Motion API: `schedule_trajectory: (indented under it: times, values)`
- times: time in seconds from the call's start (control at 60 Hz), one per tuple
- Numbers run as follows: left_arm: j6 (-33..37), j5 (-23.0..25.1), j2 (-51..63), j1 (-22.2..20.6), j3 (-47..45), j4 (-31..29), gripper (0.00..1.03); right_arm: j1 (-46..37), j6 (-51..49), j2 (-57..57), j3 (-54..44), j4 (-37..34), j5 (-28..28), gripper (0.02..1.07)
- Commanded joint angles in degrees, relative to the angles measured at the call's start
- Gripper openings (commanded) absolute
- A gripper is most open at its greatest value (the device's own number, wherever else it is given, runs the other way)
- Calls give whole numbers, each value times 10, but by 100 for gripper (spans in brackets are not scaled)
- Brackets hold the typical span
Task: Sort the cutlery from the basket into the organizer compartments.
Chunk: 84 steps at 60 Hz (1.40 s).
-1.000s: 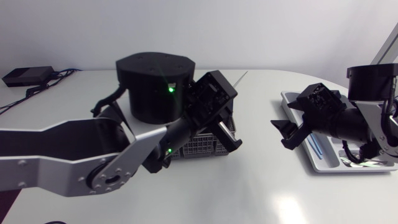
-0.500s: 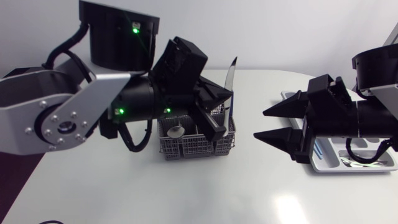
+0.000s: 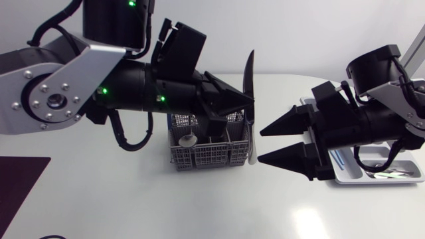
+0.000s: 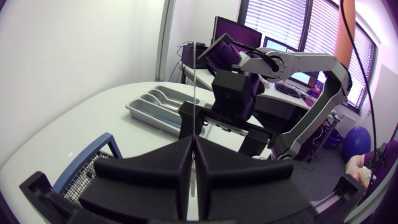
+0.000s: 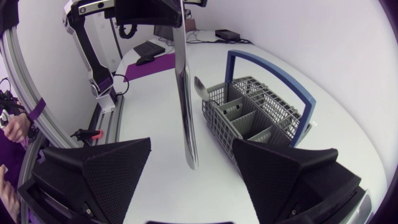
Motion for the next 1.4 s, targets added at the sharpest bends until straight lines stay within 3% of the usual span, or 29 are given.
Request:
schedule_trajectory:
  times: [0.0,0.2,0.3,0.567,0.867,1.017,1.183,1.283,1.383]
  values:
    - [-31,28,7,11,29,2,3,14,-11,6,20,-12,-11,96]
    - [-52,75,20,24,37,-4,3,40,-10,11,26,-21,-17,83]
    - [-61,93,23,30,44,-9,3,47,-11,17,27,-26,-25,68]
    - [-61,112,28,33,50,-27,3,48,-29,24,33,-61,-41,12]
    - [-68,113,30,33,48,-27,4,49,-48,23,33,-96,-54,8]
    - [-71,113,29,35,54,-27,44,48,-51,19,27,-107,-54,8]
    - [-74,113,23,54,68,-25,80,32,-72,9,12,-130,-49,8]
    - [-83,110,15,76,75,-21,95,4,-94,2,5,-152,-47,8]
    - [-97,103,7,103,81,-13,98,-34,-133,-1,-3,-181,-43,8]
